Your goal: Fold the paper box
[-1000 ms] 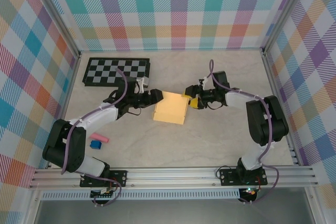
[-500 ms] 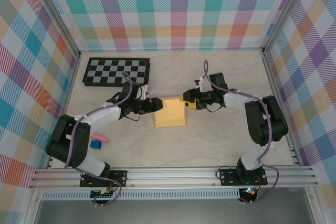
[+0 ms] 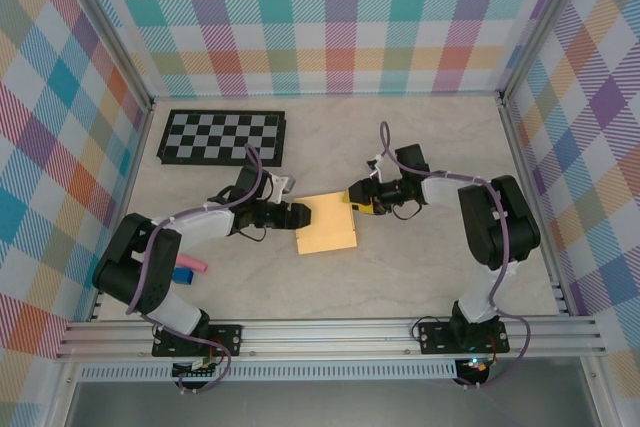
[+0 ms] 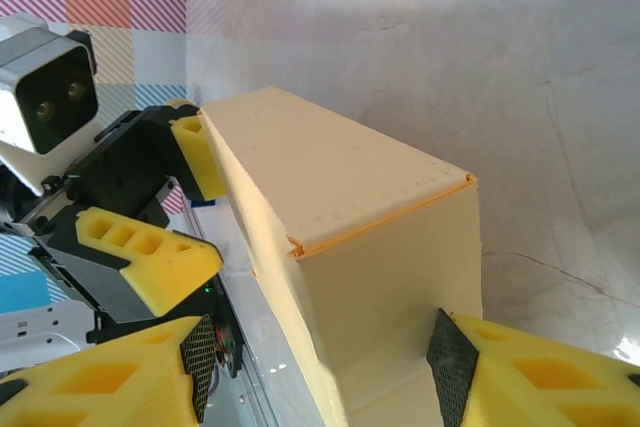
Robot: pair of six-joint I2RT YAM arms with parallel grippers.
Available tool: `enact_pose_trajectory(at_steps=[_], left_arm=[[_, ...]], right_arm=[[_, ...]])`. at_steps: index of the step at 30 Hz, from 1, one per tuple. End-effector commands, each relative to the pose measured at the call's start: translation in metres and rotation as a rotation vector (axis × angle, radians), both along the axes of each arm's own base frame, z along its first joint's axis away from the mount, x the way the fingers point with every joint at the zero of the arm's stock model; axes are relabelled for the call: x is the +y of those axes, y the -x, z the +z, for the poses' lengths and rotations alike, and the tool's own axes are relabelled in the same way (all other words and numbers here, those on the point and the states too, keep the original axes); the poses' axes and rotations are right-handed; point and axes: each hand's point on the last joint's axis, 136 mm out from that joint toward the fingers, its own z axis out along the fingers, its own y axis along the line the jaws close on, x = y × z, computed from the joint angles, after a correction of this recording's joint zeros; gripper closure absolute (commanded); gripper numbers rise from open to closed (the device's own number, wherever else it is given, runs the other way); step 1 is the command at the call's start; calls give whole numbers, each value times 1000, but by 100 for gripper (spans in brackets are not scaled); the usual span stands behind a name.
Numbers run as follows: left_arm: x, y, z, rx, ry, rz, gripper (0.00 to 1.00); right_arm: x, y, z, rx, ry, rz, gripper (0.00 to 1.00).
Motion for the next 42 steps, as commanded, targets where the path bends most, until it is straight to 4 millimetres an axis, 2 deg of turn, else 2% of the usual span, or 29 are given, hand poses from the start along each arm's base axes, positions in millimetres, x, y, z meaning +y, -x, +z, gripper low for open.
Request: enact_pose_trajectory(at_steps=[1,7,10,13,19,25,28,33,38,42], left_arm=[[-42,8,34,-96,156,-184,33],[-43,6,32,-96,168,-170,34],[-42,3,32,-83,162,-150,34],[-42,4,32,-74,169,-139,34],[-47,5,21,-46,181,-128,34],[-50,3,21,-35,197,-106,35],[-52,0,33,-27,225,-78,35],[-46,-7,64,-52,248,14,33],[-47,-8,93,-77,275,30,32],[-50,-9,104,-71,268,31,31]], right_arm=[[20,15,20,-22,-104,118,39],[17,18,14,-50,-85,122,37],[-2,5,-8,-94,132,10,36],[-16,-1,-17,-101,257,-58,33],[-9,8,-33,-19,296,-73,30],[-15,12,-38,43,329,-111,27],[-9,16,-39,72,288,-87,28],[0,15,-37,105,199,-68,29],[6,13,-36,115,123,-41,30],[10,10,-33,146,47,-36,28]])
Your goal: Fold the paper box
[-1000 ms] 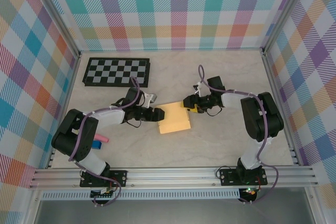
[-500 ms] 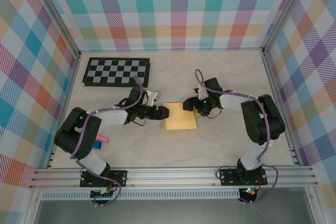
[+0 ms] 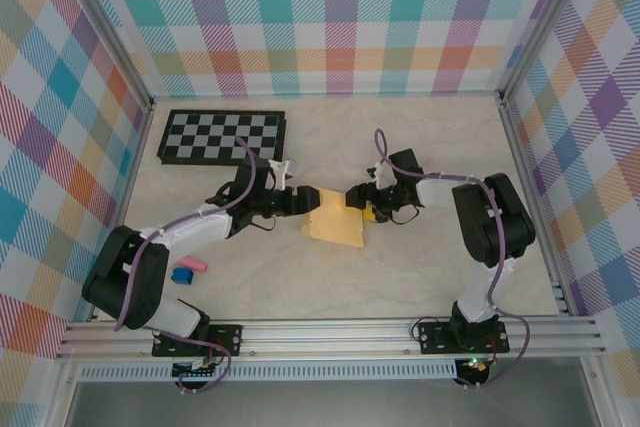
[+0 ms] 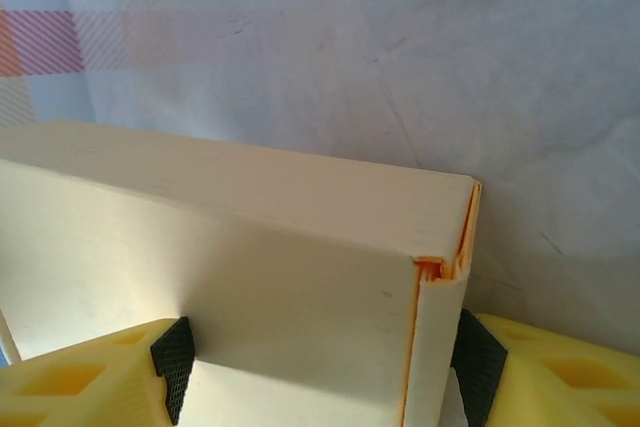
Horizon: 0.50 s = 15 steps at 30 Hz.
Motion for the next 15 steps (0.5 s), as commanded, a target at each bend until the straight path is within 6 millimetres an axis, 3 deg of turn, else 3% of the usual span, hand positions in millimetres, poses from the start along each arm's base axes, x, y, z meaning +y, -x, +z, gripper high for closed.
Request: enact_pose_trajectory(at_steps=[1,12,15], left_arm=[[-21,6,37,-35,68,-61,31],[-43,2,48,-9,52,-91,31],[-52,-1,49,-6,41,-99,31]], right_arm=[[15,10,1,58,-117,47,28],[14,-12,-16,196,-130,-93,27],[4,-18,-23,222,-81,-171,27]])
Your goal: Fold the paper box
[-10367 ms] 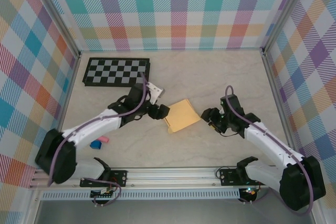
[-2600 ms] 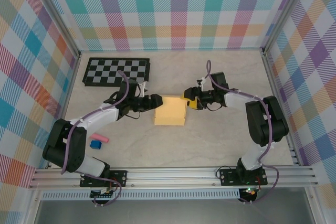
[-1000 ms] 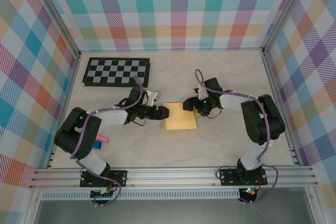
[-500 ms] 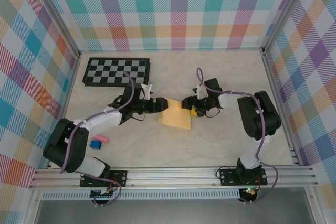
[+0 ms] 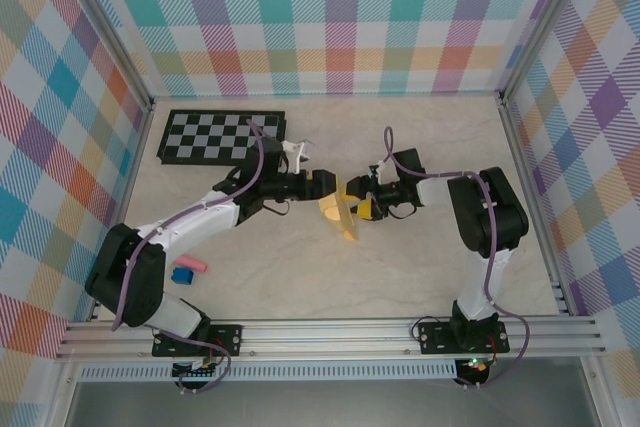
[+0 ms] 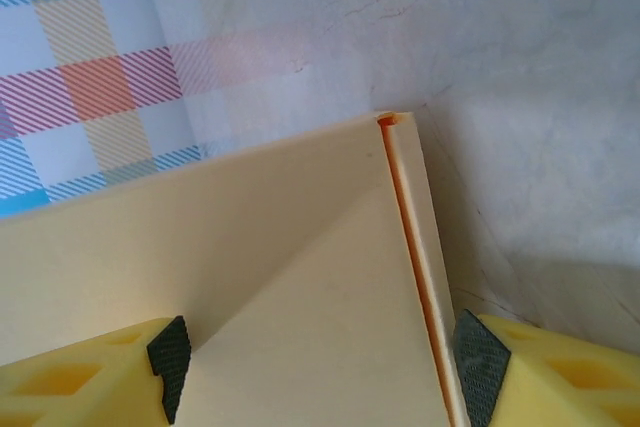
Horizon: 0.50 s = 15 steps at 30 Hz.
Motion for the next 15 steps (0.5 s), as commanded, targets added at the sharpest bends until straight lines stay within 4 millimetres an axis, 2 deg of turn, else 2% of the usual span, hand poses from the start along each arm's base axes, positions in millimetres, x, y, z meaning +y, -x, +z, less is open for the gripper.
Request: enact_pose_trajectory(at_steps=[1,7,15], left_arm=[[-11,4,-8,56,-28,-23,31],[-22,-5,-10,60,-53,-23,31],[-26,-13,9,20,-87,-41,30]], right_arm=[[-7,-4,-30,81,97,-90,27],[-21,-11,-22,53,148,-102,27],[-28,-13,-17,21,169,-104,27]])
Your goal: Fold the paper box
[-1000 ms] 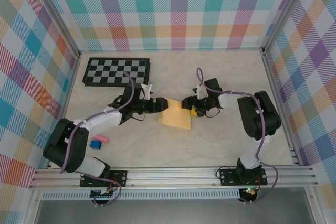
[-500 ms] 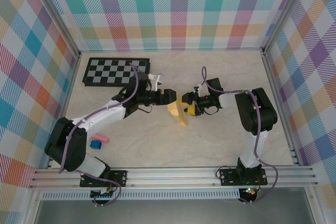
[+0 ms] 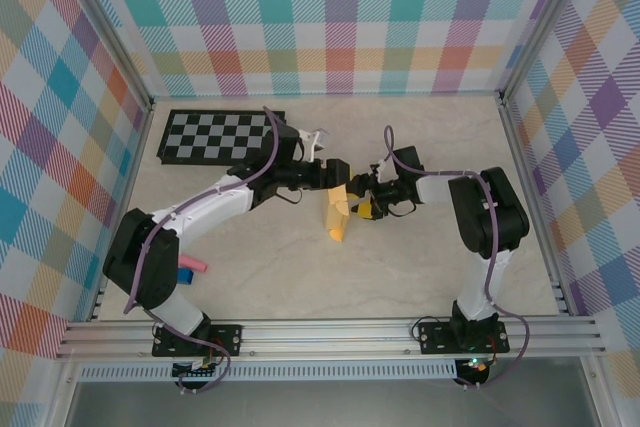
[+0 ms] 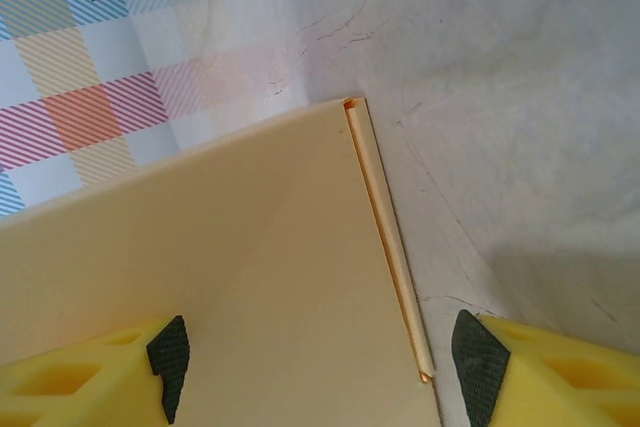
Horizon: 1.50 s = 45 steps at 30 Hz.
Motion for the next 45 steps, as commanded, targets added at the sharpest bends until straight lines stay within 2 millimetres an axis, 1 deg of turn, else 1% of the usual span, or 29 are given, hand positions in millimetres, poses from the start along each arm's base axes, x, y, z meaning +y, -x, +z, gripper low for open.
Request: enact_pose_trajectory(at_steps=[1,8,10,14,16,17,19,20,21,24,25,26,27,29,31,32,34,36,38,42,44,45], left_arm=[[0,5,0,3,-62,-24,30],[11,6,24,-51,-107,-3,29],[17,7,27,-52,-135,18,28],[23,5,42,-100,-145,43,28],[30,1,51,-122,-164,79,28],[37,-1,53,-124,-194,111,28],[50,-5,56,-128,-260,163,26],[53,-5,57,-136,-286,170,18],[58,-6,56,-137,-328,204,0],[61,-1,53,-139,-455,229,0],[66,-1,48,-112,-503,258,0],[79,-4,41,-69,-576,325,0],[88,-4,32,-36,-646,348,0],[90,0,15,8,-747,312,0],[69,11,4,75,-731,158,0],[67,11,0,105,-728,174,0],[59,6,-3,103,-675,208,0],[59,-1,-3,99,-660,281,0],[59,-2,-7,104,-713,297,0],[53,0,-27,159,-804,288,0],[49,1,-36,172,-828,285,0],[44,1,-38,174,-820,275,0]], right_arm=[[-21,-6,-13,-11,111,-58,27],[-27,-8,-5,-54,150,-58,27],[-26,-9,-1,-67,145,-56,27],[-26,-8,1,-77,146,-54,27],[-28,-8,1,-81,149,-56,27],[-29,-9,2,-86,149,-59,28],[-30,-8,4,-96,155,-61,28],[-32,-8,4,-103,162,-60,27],[-34,-8,4,-106,173,-60,27],[-39,-8,5,-120,201,-66,27],[-42,-9,5,-122,208,-73,27],[-45,-9,5,-123,223,-81,28],[-48,-9,6,-129,240,-89,28],[-54,-9,8,-146,280,-107,28],[-62,-10,9,-166,327,-127,28],[-67,-11,10,-177,353,-141,28],[-74,-12,13,-198,386,-162,27],[-81,-12,18,-215,414,-182,27],[-87,-13,21,-227,441,-199,27],[-97,-14,27,-259,478,-227,27],[-98,-14,28,-264,482,-232,27],[-99,-14,28,-263,482,-233,27]])
